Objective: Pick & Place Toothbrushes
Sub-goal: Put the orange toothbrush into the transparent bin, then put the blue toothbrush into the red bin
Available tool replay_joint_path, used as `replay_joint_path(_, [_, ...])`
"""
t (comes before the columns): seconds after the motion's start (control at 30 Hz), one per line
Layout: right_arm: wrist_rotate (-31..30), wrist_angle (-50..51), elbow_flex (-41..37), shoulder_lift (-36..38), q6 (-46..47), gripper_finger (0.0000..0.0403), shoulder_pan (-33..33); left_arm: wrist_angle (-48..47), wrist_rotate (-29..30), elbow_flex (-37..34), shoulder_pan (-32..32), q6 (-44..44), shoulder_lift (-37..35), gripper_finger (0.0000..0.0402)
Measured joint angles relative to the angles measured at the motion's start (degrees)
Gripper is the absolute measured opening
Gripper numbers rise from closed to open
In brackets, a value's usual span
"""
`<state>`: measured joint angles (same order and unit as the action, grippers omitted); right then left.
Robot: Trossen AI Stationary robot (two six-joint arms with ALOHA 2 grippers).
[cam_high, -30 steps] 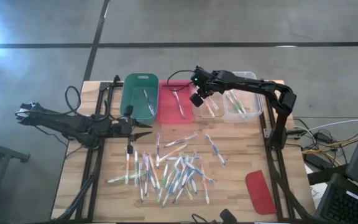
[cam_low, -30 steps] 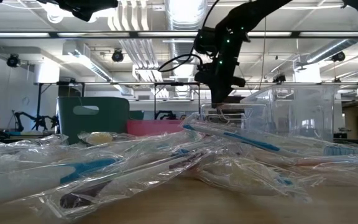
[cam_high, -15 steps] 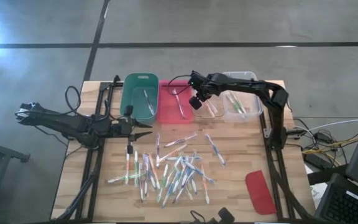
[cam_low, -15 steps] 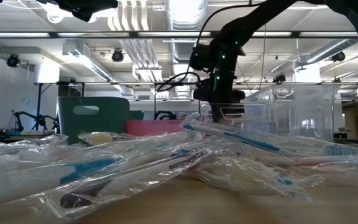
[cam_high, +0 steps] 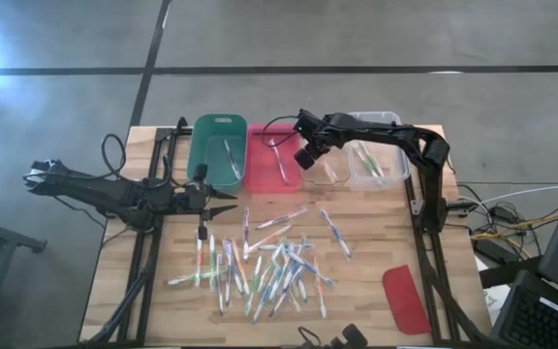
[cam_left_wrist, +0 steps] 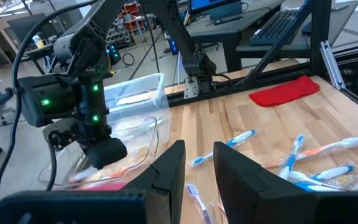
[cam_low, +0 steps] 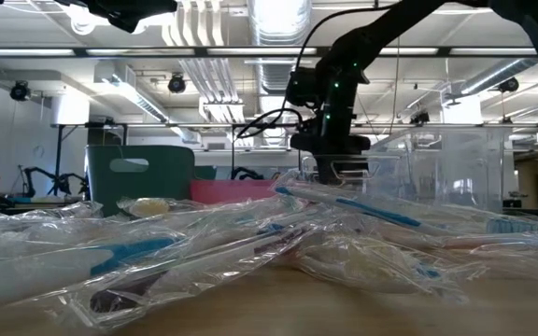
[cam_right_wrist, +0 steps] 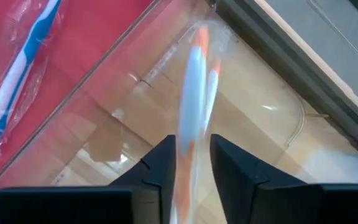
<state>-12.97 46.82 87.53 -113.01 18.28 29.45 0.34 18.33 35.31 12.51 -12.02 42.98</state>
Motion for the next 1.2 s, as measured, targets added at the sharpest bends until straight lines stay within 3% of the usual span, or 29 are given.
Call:
replay_joint_path(0.27, [0.0,3.2,0.1,0.8,-0.1,0.0143,0.0,0.0,0.0,0.0,0.0,0.0,0.0,0.0090])
replay_joint_path(0.53, [-0.2,6.2,0.1,8.3,2.9,0.0157,-0.5,0.0,0.0,0.0,0.0,0.0,0.0,0.0090])
replay_joint_path(0.8, [-0.2,6.7,0.1,17.5,4.2,0.0126,-5.5,0.0,0.0,0.0,0.0,0.0,0.0,0.0090])
replay_joint_path(1.2, [0.0,6.4,0.1,25.7,8.6,0.0065,-19.9,0.0,0.0,0.0,0.0,0.0,0.0,0.0090])
